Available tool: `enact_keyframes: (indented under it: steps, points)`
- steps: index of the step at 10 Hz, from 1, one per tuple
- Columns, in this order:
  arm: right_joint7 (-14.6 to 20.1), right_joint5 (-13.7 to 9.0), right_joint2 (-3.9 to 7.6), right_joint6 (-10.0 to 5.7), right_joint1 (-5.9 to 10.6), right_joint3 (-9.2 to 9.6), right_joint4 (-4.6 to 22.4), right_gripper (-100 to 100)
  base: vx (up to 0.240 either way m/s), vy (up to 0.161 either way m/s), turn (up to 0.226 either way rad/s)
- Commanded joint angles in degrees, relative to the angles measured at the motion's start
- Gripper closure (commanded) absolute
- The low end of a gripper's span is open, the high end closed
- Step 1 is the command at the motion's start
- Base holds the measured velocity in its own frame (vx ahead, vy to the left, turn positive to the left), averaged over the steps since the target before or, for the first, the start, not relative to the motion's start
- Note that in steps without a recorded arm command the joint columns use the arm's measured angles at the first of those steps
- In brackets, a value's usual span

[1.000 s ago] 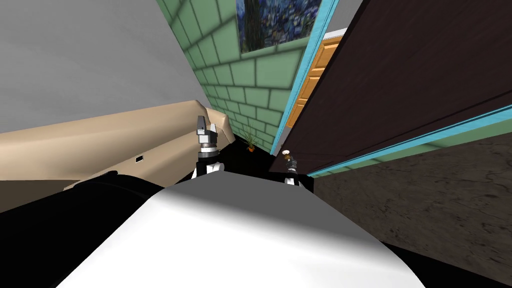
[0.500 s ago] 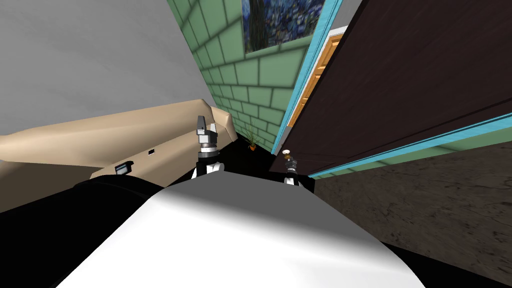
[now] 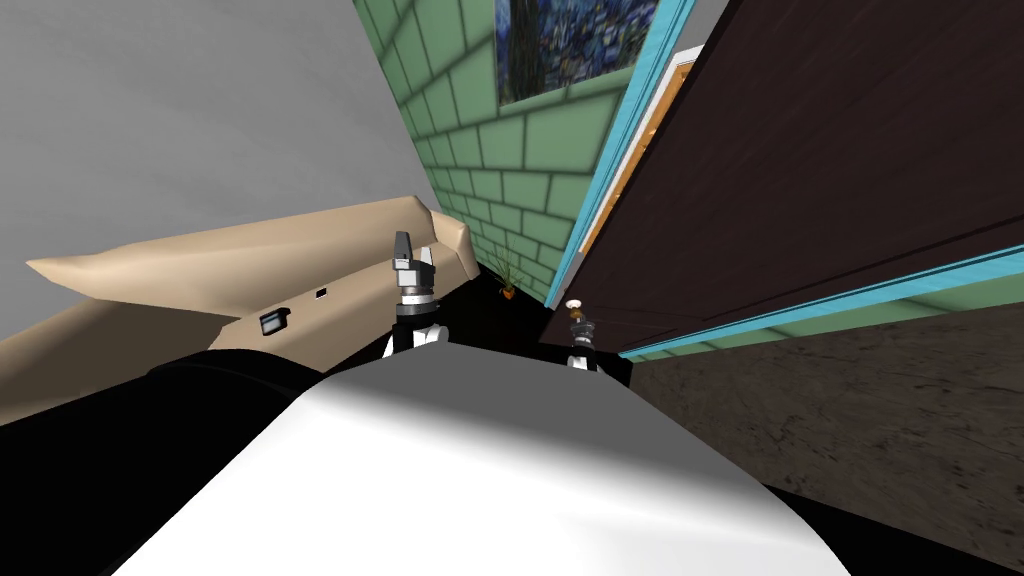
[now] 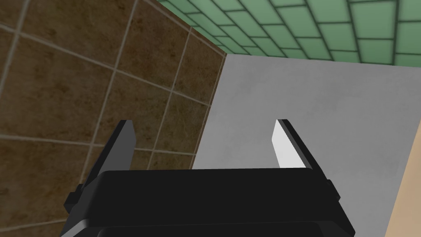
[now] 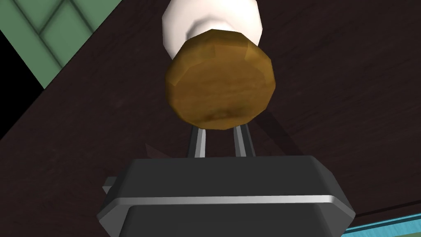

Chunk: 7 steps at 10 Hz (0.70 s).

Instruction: Pull the door open

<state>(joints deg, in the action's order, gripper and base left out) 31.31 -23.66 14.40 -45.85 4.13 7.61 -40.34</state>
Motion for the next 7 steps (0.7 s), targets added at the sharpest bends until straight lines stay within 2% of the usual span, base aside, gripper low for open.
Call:
enact_keyframes:
  steps: [1, 3, 5, 6, 7]
  points:
    - [2.67, -0.8, -1.06, -1.2, 0.72, 1.56, -0.67, 100, -0.08, -0.062, 0.151]
    - [5.59, -2.48, -1.14, -1.31, 0.45, 2.34, -1.17, 100, -0.097, -0.079, 0.171]
    - [5.75, -2.48, -1.14, -1.31, 0.45, 2.34, -1.17, 100, -0.051, -0.018, 0.001]
    - [7.3, -3.33, -1.18, -1.36, 0.32, 2.74, -1.43, 100, -0.037, -0.012, 0.06]
    - [7.3, -3.33, -1.18, -1.36, 0.32, 2.74, -1.43, 100, -0.034, -0.023, 0.035]
